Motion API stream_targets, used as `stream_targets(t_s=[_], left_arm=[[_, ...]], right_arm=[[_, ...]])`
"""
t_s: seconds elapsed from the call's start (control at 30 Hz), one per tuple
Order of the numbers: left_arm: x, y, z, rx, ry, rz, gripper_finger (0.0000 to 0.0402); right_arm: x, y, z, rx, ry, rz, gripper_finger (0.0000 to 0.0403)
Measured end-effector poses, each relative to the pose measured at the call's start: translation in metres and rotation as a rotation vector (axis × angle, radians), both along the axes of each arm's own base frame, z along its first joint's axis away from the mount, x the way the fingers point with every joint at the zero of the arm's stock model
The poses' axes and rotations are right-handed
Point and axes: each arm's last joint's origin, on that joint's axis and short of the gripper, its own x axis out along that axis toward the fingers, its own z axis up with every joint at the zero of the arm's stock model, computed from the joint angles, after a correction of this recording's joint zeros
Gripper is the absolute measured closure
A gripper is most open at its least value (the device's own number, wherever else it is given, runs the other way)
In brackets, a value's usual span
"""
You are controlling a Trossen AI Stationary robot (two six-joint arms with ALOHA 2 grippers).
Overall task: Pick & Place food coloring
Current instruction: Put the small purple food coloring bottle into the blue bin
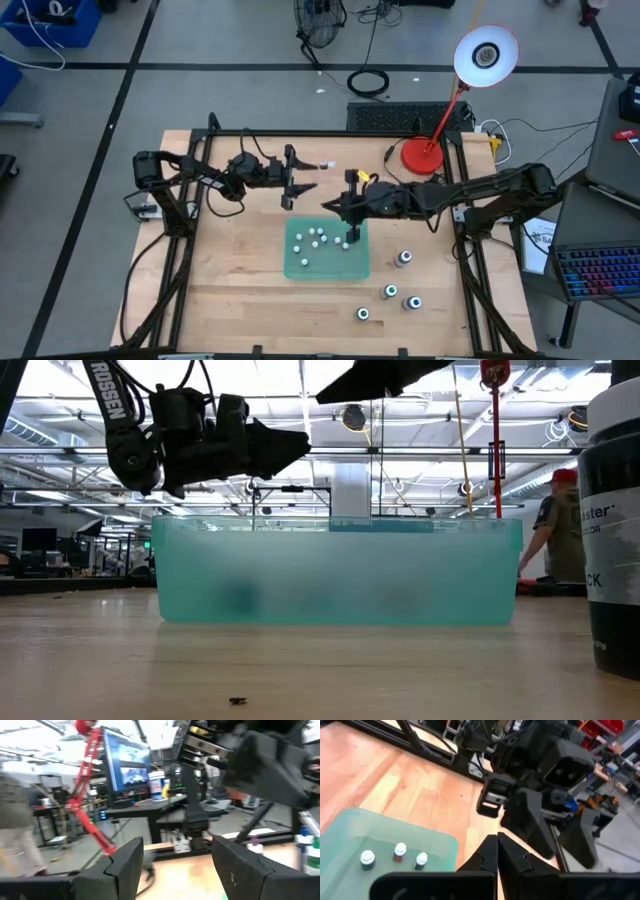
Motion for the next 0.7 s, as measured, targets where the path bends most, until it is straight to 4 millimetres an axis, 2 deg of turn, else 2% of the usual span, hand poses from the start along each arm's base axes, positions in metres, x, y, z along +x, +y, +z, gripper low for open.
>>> stream_targets(t_s=[0.27, 0.47, 0.57, 0.63, 0.7], left_arm=[[0.000, 0.000, 0.000, -0.019, 0.007, -0.022, 0.0179], [0.000, 0.000, -0.002, -0.058, 0.024, -0.023, 0.0182], [0.001, 0.002, -0.008, -0.138, 0.081, 0.036, 0.0183], [0.001, 0.005, -0.012, -0.165, 0.122, 0.090, 0.0185], [0.001, 0.008, -0.016, -0.173, 0.158, 0.135, 0.0189]], right_arm=[[-0.001, -0.001, 0.000, -0.002, 0.009, -0.043, 0.0399], [-0.006, -0.006, -0.007, -0.044, 0.079, -0.217, 0.0401], [-0.009, -0.027, -0.012, -0.050, 0.135, -0.321, 0.0401], [-0.013, -0.054, -0.016, -0.002, 0.179, -0.367, 0.0391], [-0.017, -0.086, -0.017, 0.129, 0.189, -0.398, 0.0372]])
